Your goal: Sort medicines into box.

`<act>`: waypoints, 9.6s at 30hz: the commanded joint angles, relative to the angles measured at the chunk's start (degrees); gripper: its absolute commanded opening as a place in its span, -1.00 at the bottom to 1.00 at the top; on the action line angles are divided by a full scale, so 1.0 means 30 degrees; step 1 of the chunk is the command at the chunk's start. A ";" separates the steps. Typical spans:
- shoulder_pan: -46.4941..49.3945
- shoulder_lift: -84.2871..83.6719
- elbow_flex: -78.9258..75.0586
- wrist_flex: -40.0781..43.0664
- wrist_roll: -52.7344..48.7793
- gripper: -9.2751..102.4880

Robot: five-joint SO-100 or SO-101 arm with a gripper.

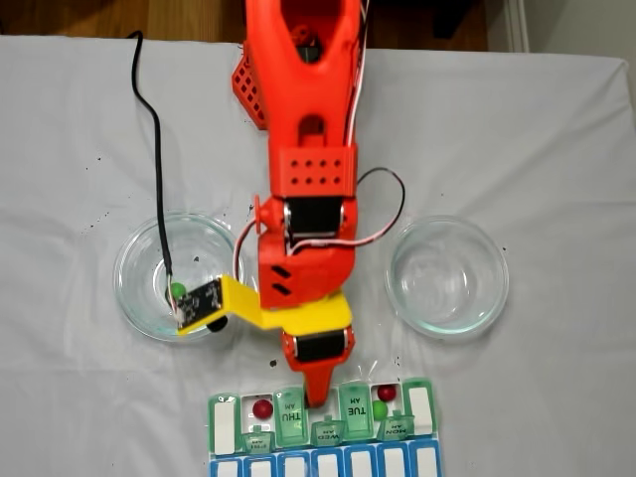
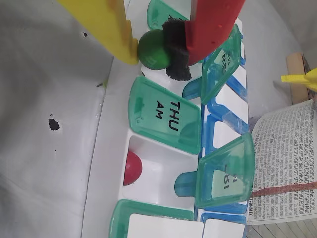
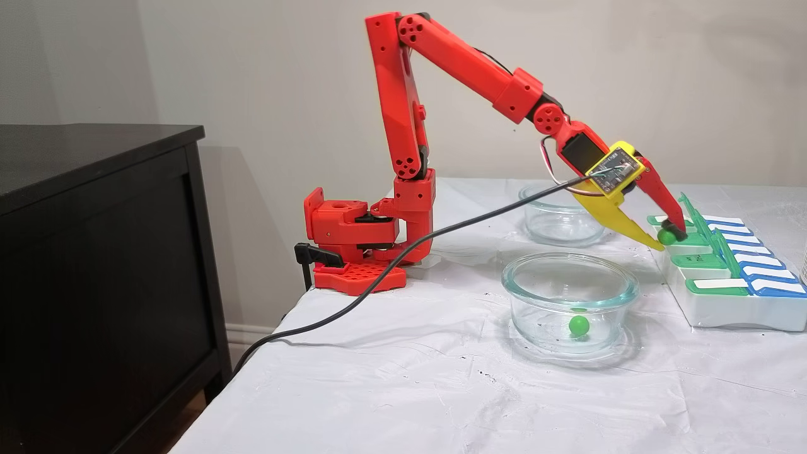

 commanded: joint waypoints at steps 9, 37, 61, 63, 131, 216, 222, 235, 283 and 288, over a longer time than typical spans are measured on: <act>-0.0293 0.1113 -0.1025 -0.1758 0.0146 -0.84; -0.0791 0.2314 -0.0088 -0.0732 -0.1201 -0.84; -0.0820 -0.0146 0.0146 -0.5098 -0.1875 -0.84; -0.0820 -0.0176 0.0352 -0.5537 -0.2109 -0.70; 0.7734 0.2051 -0.8262 1.9863 -0.8555 -0.82; 1.2246 -0.1934 -0.6914 1.4121 -2.2236 -0.39; 1.1807 -0.2139 -0.6621 1.3184 -2.0625 -0.38; 1.1543 -0.1172 -0.4600 1.0342 -2.0156 -0.49; 0.6445 1.3184 -0.0850 1.2480 -0.9902 -0.84; 0.5039 1.1133 0.0205 0.8496 -0.8320 -0.84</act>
